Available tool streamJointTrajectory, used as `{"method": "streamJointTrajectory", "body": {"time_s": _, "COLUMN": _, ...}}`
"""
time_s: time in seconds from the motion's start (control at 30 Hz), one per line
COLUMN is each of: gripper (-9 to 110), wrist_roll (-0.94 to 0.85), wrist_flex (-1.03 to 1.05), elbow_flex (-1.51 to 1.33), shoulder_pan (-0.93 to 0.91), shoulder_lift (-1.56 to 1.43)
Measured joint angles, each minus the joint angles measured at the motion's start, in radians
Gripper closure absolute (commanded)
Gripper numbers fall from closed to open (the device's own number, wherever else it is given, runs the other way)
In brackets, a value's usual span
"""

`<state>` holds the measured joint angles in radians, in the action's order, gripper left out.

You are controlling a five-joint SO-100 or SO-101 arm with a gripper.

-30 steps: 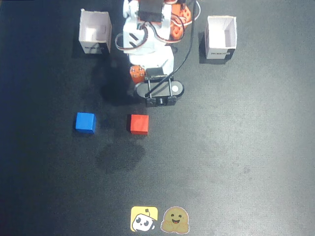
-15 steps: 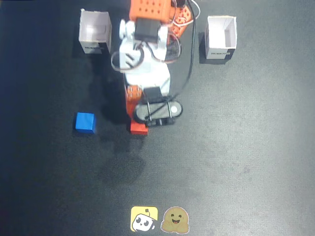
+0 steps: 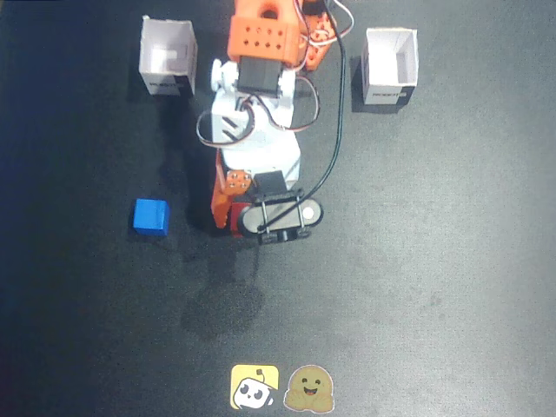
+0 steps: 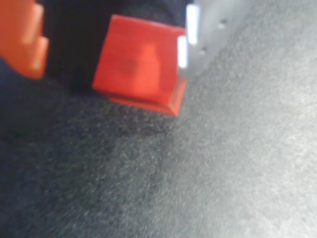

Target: Put the red cube in the right box and the blue cube in the left box.

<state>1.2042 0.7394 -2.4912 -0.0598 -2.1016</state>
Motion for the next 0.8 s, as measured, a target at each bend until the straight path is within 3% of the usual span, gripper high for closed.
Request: {"method": "streamJointTrajectory", "body": {"time_s": 0.8, "gripper": 79, "wrist_roll": 0.11, "wrist_flex": -0.121, "elbow_flex": 0.0, "shoulder_pan": 0.011, "shoulder_lift": 0.225}}
